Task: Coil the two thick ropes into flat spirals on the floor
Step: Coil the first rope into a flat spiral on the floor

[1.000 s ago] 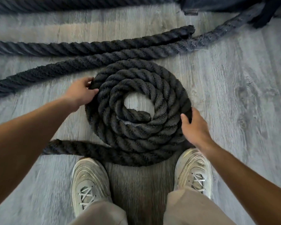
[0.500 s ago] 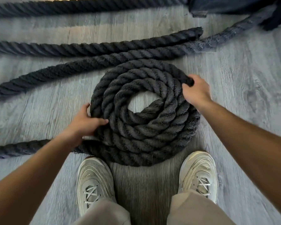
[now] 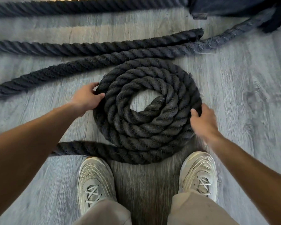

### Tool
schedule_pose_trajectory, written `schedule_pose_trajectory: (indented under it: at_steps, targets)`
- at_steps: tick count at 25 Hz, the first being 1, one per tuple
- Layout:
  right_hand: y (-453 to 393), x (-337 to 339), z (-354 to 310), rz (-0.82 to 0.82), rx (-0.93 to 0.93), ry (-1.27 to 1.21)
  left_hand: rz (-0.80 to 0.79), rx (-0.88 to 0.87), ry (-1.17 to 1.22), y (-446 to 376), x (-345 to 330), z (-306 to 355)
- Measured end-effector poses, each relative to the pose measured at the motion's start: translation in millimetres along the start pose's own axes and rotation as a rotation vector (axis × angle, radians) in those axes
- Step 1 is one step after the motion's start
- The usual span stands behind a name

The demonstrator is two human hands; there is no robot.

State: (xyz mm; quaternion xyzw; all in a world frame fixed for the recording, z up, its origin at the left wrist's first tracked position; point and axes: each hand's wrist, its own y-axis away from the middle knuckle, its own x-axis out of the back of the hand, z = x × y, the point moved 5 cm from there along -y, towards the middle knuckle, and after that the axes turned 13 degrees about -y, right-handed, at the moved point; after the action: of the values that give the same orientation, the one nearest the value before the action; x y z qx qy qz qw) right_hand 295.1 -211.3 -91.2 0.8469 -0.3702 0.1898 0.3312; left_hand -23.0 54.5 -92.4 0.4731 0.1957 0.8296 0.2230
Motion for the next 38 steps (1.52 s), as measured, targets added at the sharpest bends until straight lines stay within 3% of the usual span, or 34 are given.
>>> schedule_pose_trajectory:
  at_steps: [4,9,12,16,20,31,38]
  targets:
    - [-65,3,-41,-0.042,0.065,0.113,-0.044,0.165,0.205,43,-22,-27]
    - [-88,-11,-78,0.006,0.150,0.020,-0.158,0.284,0.312,93,-51,-47]
    - [-56,-8,-48,0.063,0.060,-0.095,-0.182,0.243,0.301,72,-33,-38]
    - [14,-2,12,0.035,-0.084,-0.113,-0.081,0.062,0.220,19,3,-2]
    - [24,-5,19,0.002,-0.069,-0.038,-0.060,-0.036,0.122,-3,0,16]
    - [-92,-9,-82,-0.042,0.184,0.062,-0.150,0.278,0.371,91,-53,-39]
    - [-4,-1,-1,0.036,0.002,-0.102,-0.103,0.127,0.286,20,-5,-8]
